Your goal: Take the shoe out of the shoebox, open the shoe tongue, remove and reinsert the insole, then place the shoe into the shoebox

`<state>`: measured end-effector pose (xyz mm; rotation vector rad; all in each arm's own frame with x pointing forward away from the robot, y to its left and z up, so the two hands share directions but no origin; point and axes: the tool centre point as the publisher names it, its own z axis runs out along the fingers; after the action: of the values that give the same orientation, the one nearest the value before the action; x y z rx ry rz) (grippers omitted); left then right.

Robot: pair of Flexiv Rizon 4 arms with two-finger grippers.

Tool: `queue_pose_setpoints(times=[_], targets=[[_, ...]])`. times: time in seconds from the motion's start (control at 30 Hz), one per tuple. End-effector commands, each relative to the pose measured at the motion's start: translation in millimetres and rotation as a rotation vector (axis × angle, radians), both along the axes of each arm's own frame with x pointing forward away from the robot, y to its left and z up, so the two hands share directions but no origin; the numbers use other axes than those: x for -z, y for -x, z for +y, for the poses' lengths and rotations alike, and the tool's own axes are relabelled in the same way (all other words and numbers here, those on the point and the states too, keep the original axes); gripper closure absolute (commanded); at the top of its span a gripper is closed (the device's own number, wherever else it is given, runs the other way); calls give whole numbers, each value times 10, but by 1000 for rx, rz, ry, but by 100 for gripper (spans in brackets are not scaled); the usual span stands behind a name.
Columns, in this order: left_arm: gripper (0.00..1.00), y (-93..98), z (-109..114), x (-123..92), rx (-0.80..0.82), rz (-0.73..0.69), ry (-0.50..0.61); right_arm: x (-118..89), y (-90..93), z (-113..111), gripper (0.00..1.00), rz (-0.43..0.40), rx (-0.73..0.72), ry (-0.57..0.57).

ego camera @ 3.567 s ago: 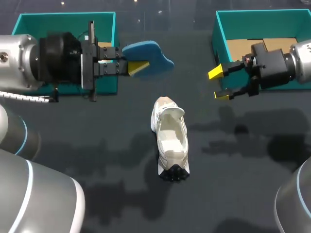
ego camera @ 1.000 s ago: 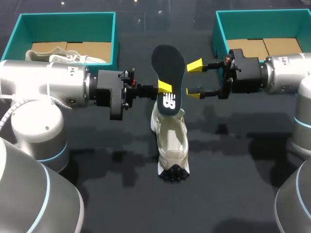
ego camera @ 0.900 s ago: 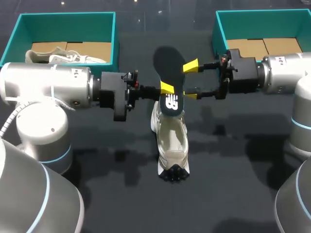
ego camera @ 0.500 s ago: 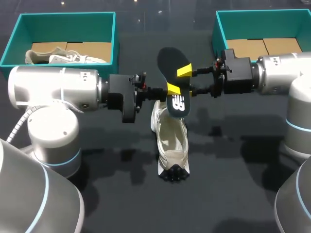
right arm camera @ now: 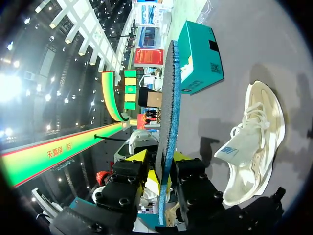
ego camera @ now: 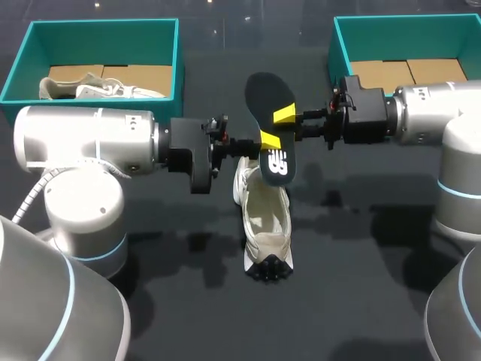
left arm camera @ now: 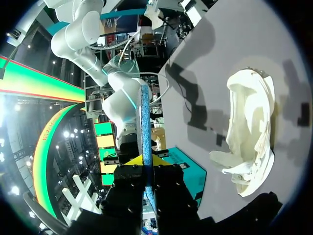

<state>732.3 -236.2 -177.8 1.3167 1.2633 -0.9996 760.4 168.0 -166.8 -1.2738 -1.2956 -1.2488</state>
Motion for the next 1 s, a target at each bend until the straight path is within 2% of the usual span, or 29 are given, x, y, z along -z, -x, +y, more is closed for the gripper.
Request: queue_pose_setpoints(times=[0.03,0.1,0.3,0.33,0.37,0.4,0.43,0.6,0.67,0.77,1.0], targets=[[100,24,-17,17,-8,-2,1,13,-6,30,94,0,1,0],[100,32,-21,22,-10,-5,1,15,-3,33,100,0,3,-2],[100,59,-33,34,-3,0,0,25,3,43,100,4,6,-7],[94,71,-21,16,2,11,2,27,3,44,100,6,5,-8],[55,82,6,-20,2,12,4,30,4,44,100,8,5,-9],[5,90,41,-54,2,12,5,36,7,43,100,11,5,-10],[0,87,95,-89,4,12,5,43,11,40,100,15,6,-9],[0,31,476,-275,1,35,-38,96,68,24,100,33,15,-14],[0,-20,652,-353,14,95,-50,117,101,21,100,39,19,-18],[0,-91,887,-481,129,76,-170,138,148,18,100,51,21,-23],[0,-91,887,-481,129,76,-170,149,182,19,100,73,17,-38]])
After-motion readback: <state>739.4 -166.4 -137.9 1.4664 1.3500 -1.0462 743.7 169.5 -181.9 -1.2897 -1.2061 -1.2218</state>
